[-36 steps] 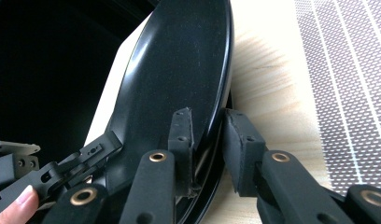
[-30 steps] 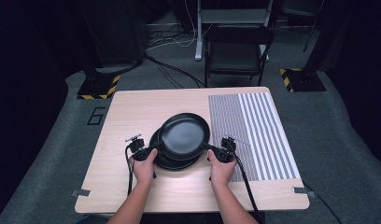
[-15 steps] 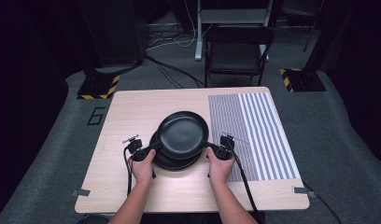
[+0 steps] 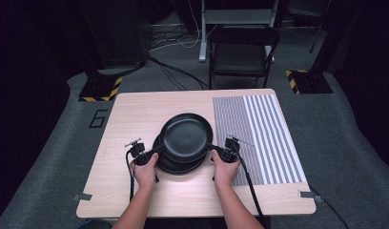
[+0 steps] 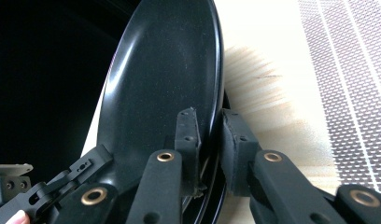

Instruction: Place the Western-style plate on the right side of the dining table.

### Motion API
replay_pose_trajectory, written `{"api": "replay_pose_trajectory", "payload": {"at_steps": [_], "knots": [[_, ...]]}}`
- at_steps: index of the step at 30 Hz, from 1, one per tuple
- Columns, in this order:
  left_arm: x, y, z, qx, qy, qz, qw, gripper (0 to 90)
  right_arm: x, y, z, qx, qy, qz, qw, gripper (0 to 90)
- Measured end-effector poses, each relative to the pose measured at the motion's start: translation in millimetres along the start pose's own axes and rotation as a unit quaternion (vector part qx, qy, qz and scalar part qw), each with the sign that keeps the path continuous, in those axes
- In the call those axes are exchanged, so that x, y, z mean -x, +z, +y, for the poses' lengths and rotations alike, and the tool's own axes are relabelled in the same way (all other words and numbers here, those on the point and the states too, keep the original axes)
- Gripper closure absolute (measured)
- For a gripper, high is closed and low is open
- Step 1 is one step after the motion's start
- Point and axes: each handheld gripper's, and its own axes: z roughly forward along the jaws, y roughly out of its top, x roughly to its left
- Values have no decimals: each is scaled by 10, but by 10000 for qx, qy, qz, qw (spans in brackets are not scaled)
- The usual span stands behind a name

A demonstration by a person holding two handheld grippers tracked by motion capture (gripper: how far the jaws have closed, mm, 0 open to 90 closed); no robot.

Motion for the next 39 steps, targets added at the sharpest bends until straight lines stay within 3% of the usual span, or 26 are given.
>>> {"api": "replay_pose_trajectory", "payload": {"at_steps": [17,27,32,39], "knots": [[22,-66,48,103,41,-23,9999,778,-25,-27,3,-20,60,134,9999,783],[82,-151,131,245,124,-115,9996,778,-140,-82,68,47,-93,267,9996,782],[80,-177,144,265,68,-125,9995,776,-207,-103,89,78,-171,312,9993,782],[134,-247,228,342,217,-133,9991,781,-251,-110,103,82,-255,336,9991,782]]}}
